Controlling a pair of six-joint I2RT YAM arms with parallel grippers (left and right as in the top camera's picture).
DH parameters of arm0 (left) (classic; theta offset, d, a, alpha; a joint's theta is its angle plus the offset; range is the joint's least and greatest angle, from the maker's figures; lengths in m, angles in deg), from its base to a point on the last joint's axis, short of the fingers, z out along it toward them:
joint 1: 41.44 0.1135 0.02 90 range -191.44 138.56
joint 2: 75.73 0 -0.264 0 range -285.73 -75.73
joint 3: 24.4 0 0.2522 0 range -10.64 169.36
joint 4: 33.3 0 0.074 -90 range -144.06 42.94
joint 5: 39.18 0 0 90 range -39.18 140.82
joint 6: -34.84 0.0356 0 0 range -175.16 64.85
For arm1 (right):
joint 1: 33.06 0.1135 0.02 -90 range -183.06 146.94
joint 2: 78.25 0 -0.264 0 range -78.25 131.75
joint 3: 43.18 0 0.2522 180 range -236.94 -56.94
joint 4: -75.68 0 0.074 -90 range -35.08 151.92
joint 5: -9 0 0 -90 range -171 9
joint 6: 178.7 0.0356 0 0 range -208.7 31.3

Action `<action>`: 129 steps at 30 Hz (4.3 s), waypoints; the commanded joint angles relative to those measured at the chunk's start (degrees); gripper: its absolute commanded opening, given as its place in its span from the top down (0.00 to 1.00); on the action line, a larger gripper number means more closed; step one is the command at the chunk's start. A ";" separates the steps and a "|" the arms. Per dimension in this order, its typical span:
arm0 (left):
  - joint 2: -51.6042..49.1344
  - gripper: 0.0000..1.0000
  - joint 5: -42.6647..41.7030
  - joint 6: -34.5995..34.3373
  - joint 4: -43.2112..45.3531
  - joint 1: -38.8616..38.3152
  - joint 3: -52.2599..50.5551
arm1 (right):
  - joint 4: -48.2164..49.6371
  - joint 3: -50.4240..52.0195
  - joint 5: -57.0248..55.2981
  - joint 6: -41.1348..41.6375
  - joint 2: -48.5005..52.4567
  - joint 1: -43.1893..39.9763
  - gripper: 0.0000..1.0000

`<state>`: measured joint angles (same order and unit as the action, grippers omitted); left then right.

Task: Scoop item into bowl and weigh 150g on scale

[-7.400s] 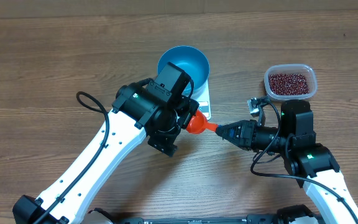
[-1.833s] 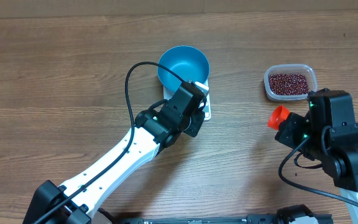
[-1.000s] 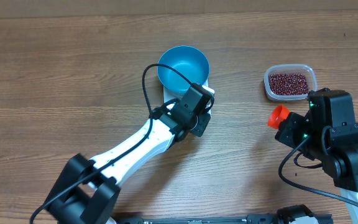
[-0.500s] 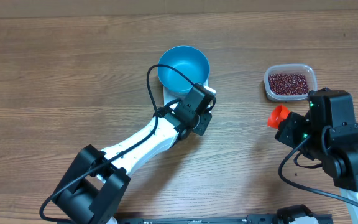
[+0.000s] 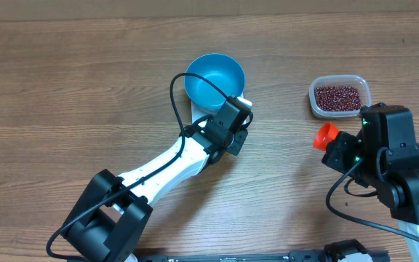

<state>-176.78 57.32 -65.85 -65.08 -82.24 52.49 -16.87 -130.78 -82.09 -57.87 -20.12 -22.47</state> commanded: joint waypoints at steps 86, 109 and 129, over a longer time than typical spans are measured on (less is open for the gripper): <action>-8.04 0.96 9.57 5.35 5.35 -0.59 -0.15 | 0.68 -1.53 -0.81 -1.33 1.66 0.28 0.96; -10.60 0.96 9.57 5.62 7.21 -0.13 -0.15 | 0.87 -1.53 -0.81 -1.36 1.66 0.28 0.96; -10.71 0.96 10.05 6.03 7.06 0.00 -0.15 | 0.85 -1.53 -0.81 -1.36 1.66 0.28 0.96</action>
<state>-185.68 66.72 -60.87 -57.74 -82.39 52.49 -16.32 -130.78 -82.11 -58.97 -18.13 -22.47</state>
